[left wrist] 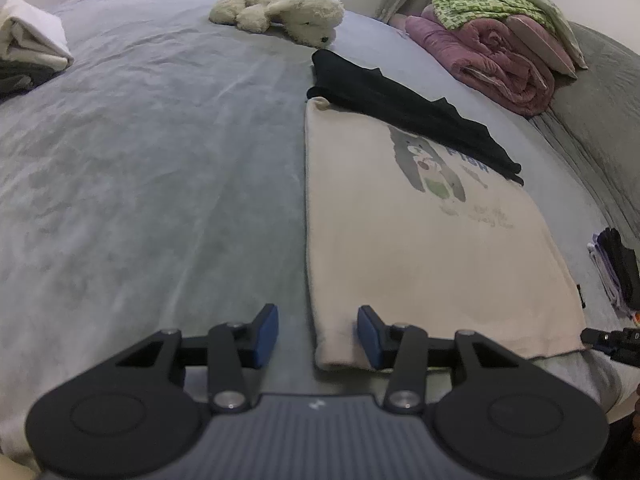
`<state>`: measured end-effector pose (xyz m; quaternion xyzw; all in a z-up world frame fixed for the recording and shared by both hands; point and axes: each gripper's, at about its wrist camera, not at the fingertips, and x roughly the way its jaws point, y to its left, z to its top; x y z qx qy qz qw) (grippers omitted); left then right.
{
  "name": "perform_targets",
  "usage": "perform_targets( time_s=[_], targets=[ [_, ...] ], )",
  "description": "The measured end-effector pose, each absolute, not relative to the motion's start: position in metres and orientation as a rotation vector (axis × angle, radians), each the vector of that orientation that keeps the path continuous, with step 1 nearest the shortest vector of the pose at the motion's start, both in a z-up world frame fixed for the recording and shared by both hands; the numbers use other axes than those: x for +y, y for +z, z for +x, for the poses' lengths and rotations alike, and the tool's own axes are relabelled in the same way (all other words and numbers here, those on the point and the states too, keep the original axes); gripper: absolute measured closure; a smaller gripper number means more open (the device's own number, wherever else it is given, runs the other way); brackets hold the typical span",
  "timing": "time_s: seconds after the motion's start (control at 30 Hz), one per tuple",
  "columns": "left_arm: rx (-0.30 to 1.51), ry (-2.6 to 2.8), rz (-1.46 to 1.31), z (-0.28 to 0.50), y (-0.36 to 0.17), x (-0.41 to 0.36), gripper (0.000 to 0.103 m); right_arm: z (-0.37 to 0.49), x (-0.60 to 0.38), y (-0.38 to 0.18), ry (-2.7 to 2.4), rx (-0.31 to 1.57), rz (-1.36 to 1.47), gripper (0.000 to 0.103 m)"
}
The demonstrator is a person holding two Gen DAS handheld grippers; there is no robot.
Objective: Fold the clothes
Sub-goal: 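Grasp the beige hem with the right gripper while the left gripper grasps the hem too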
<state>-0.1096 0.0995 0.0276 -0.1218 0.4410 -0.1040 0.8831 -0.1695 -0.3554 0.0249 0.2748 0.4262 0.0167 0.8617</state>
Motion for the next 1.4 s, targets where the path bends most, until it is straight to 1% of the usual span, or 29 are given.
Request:
perform_targets(
  time_s=[0.07, 0.13, 0.17, 0.2, 0.23, 0.3, 0.6, 1.1, 1.4],
  targets=[
    [0.919, -0.217, -0.239, -0.109, 0.027, 0.097, 0.058, -0.169, -0.354, 0.025, 0.034, 0.893, 0.568, 0.081],
    [0.92, -0.222, -0.227, -0.11, 0.026, 0.094, 0.058, -0.17, -0.35, 0.027, 0.036, 0.887, 0.547, 0.078],
    [0.921, -0.23, -0.226, -0.111, 0.026, 0.092, 0.062, -0.17, -0.349, 0.027, 0.035, 0.883, 0.538, 0.081],
    [0.922, -0.242, -0.225, -0.111, 0.026, 0.09, 0.078, -0.171, -0.348, 0.028, 0.032, 0.876, 0.532, 0.081],
    [0.926, -0.248, -0.218, -0.112, 0.026, 0.088, 0.084, -0.172, -0.348, 0.029, 0.03, 0.869, 0.526, 0.087],
    [0.932, -0.257, -0.21, -0.113, 0.025, 0.086, 0.096, -0.173, -0.346, 0.031, 0.025, 0.856, 0.513, 0.091],
    [0.911, -0.254, -0.283, -0.119, 0.045, 0.1, 0.097, -0.19, -0.354, 0.046, 0.025, 0.775, 0.584, 0.092],
    [0.84, -0.26, -0.217, -0.145, 0.077, 0.094, 0.097, -0.214, -0.352, 0.077, 0.027, 0.711, 0.579, 0.093],
    [0.822, -0.268, -0.238, -0.158, 0.096, 0.102, 0.097, -0.231, -0.352, 0.097, 0.045, 0.678, 0.575, 0.094]
  ],
)
